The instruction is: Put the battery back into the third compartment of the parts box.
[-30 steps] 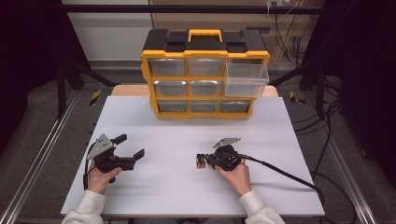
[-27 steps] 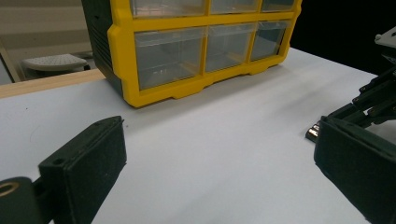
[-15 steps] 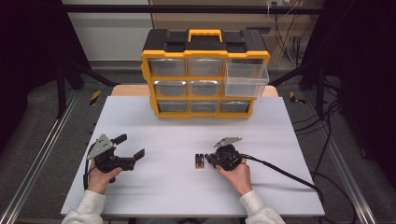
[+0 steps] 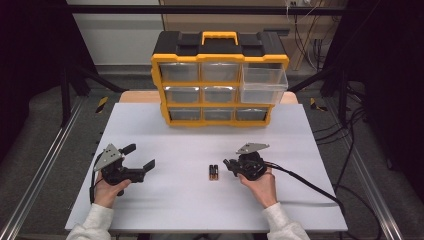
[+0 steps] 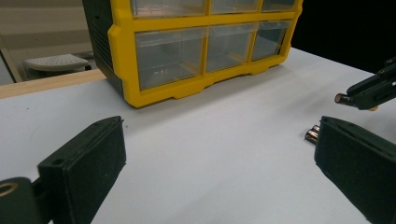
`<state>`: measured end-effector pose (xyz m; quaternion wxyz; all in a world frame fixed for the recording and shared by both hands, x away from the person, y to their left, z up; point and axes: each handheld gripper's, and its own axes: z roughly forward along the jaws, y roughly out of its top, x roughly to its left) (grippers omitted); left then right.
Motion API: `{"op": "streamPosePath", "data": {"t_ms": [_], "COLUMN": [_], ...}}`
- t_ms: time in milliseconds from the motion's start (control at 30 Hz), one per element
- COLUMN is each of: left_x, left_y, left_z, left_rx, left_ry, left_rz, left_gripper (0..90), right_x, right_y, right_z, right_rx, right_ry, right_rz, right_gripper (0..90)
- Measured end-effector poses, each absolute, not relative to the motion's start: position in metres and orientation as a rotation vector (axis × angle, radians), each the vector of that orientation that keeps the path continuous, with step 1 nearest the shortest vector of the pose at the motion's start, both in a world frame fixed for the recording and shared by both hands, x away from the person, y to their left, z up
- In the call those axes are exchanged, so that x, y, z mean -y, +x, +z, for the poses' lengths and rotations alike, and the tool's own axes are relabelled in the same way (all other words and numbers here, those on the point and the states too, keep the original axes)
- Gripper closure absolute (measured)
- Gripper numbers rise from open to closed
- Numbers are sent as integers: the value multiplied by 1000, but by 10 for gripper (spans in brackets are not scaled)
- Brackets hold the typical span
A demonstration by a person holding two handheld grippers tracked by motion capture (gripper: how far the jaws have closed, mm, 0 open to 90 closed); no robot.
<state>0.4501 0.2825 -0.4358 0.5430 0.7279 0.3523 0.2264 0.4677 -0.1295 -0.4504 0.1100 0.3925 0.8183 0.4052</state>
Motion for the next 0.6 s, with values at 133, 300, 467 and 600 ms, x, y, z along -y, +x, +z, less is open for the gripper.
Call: {"op": "streamPosePath", "data": {"t_ms": [133, 300, 467, 600], "left_x": [-282, -283, -283, -283], "left_y": [450, 450, 450, 450], "left_z": [-436, -435, -436, -436], "left_rx": [-837, -839, -838, -838], "left_ry": [1730, 1724, 1726, 1726], "left_rz": [539, 541, 540, 538], "left_gripper": [16, 16, 16, 15], "right_x": [137, 145, 152, 159], "right_y": [466, 464, 462, 461], "right_z": [-441, -430, -420, -410], "right_rx": [-2380, -2351, -2331, -2306], "right_ry": [1151, 1133, 1131, 1129], "right_rz": [1219, 1249, 1264, 1280], "right_gripper": [772, 772, 772, 772]}}
